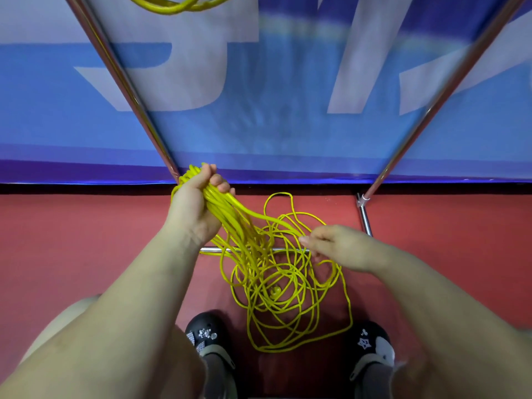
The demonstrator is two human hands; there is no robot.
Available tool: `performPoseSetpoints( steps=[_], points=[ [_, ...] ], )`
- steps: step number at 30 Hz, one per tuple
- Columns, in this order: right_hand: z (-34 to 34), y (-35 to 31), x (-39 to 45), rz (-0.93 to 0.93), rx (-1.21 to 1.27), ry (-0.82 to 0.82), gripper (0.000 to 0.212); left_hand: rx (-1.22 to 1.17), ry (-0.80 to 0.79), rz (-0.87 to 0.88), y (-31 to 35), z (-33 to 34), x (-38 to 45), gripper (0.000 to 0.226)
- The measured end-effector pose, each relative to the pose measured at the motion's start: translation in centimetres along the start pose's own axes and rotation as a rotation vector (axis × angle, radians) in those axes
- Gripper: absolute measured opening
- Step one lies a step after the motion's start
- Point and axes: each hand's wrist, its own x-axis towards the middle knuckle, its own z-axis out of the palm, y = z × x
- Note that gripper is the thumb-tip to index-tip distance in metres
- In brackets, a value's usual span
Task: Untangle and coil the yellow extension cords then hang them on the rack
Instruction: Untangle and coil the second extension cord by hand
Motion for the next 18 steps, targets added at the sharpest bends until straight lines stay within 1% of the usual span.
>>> performPoseSetpoints(
  steps=[3, 5, 7, 9, 13, 15, 18],
  points=[
    [0.5, 1.5, 0.0, 0.092, -0.154, -0.087, 0.035, -0.067, -0.02, 0.008, 1.0, -0.8, 0.1, 0.03],
    [0.2, 2.7, -0.1, 0.157, -0.21, -0.082, 0.032, -0.073, -0.011, 0.007, 1.4, -1.2, 0.2, 0.031],
    [-0.1, 3.6, 0.0, 0.191, -0.188, -0.04, 0.021, -0.04, 0.01, 0.008, 1.4, -1.5, 0.1, 0.032],
    [-0.5, 3.7, 0.0, 0.19, -0.127, 0.02, 0.011, -0.005, 0.038, 0.016, 1.3, -1.6, 0.0, 0.032],
    [-1.7, 2.4, -0.4, 0.156, -0.001, 0.122, 0.01, 0.058, 0.091, 0.025, 1.6, -1.2, -0.4, 0.027],
    [-2.1, 2.1, -0.2, 0.148, 0.049, 0.205, 0.006, 0.075, 0.077, 0.002, 1.5, -1.1, -0.6, 0.028],
    [-2.3, 1.3, 0.1, 0.148, 0.302, 0.295, 0.004, 0.118, 0.001, -0.043, 0.7, -0.7, -1.0, 0.025]
  ],
)
